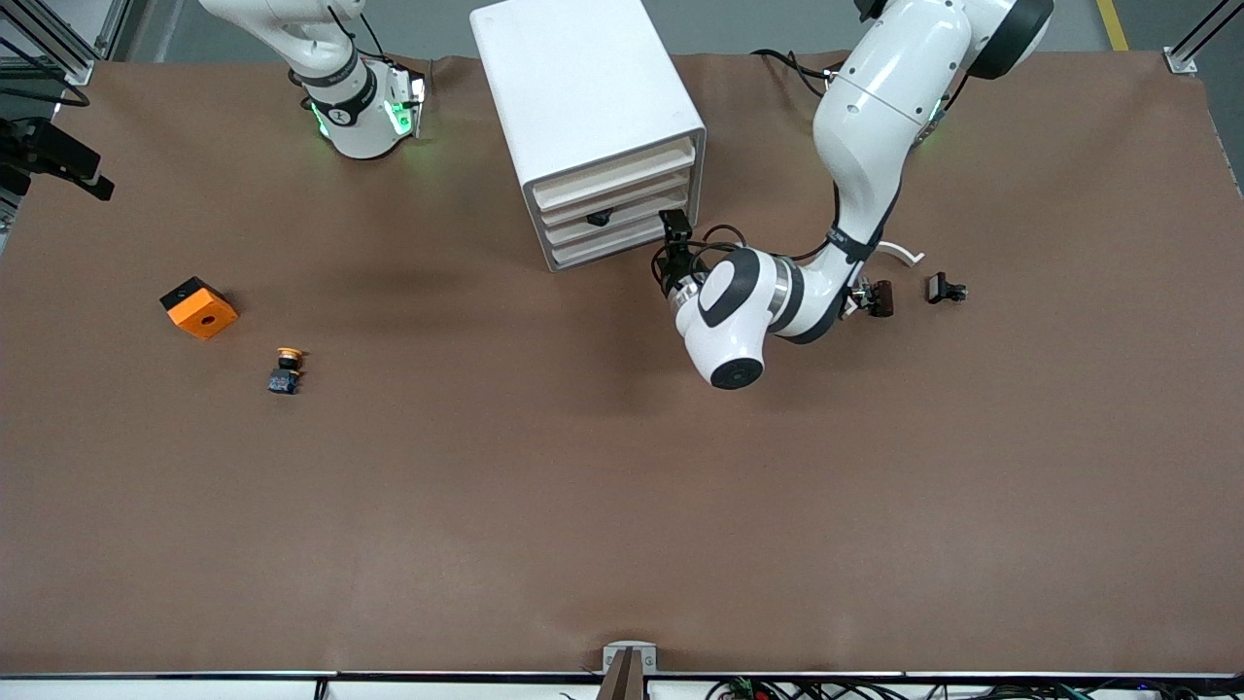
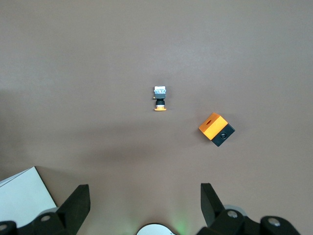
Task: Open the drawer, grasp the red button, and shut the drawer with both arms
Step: 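Grasp the drawer handle with the left gripper, then pull the drawer open with the left gripper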
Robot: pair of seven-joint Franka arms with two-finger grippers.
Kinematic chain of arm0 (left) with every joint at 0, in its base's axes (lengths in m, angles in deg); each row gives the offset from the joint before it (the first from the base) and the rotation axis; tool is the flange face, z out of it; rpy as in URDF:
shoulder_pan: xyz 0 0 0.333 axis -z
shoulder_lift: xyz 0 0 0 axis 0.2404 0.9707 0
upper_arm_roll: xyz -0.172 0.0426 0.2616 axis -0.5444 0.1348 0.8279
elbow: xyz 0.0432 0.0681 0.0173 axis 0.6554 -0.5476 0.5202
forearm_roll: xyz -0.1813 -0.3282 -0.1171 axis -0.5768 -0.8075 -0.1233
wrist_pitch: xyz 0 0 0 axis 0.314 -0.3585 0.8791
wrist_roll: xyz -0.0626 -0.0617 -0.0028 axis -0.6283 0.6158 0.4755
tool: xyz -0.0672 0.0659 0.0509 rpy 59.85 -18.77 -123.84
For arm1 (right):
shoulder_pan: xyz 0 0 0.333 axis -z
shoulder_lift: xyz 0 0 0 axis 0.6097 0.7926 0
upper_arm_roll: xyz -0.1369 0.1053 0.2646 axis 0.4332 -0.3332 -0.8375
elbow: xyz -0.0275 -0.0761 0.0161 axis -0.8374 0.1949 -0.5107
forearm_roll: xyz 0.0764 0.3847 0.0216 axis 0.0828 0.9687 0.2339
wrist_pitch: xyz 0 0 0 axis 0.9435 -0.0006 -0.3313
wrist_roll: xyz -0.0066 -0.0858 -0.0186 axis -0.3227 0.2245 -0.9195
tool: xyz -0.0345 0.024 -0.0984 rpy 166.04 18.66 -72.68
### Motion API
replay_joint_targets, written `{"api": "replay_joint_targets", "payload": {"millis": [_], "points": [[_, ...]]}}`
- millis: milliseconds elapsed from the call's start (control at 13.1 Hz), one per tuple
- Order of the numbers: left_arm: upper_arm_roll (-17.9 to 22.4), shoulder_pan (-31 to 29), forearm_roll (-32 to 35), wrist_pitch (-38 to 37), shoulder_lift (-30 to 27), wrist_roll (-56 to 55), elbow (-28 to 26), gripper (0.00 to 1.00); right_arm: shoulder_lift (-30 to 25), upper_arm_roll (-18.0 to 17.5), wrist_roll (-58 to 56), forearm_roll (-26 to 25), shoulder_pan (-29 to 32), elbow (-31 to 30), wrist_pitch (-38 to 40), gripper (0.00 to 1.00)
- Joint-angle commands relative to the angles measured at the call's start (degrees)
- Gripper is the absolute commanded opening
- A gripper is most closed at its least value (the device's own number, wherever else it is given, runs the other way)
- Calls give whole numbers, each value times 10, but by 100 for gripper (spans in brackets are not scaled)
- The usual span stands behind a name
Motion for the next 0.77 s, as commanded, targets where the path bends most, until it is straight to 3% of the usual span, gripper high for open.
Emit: {"api": "replay_joint_targets", "payload": {"millis": [0, 153, 306, 460, 613, 689], "points": [[2, 5, -28, -15, -2, -42, 8, 100, 8, 0, 5, 3, 1, 13, 7, 100], [2, 6, -41, -31, 7, -44, 8, 96, 8, 0, 5, 3, 1, 13, 8, 100], [1, 13, -51, -52, 8, -65, 8, 85, 8, 0, 5, 3, 1, 13, 9, 100], [0, 16, -55, -60, 8, -65, 9, 60, 8, 0, 5, 3, 1, 13, 9, 100], [1, 26, -73, -63, 9, -65, 9, 53, 8, 0, 5, 3, 1, 13, 7, 100], [0, 29, -79, -65, 11, -66, 9, 41, 10, 0, 6, 3, 3, 14, 5, 100]]}}
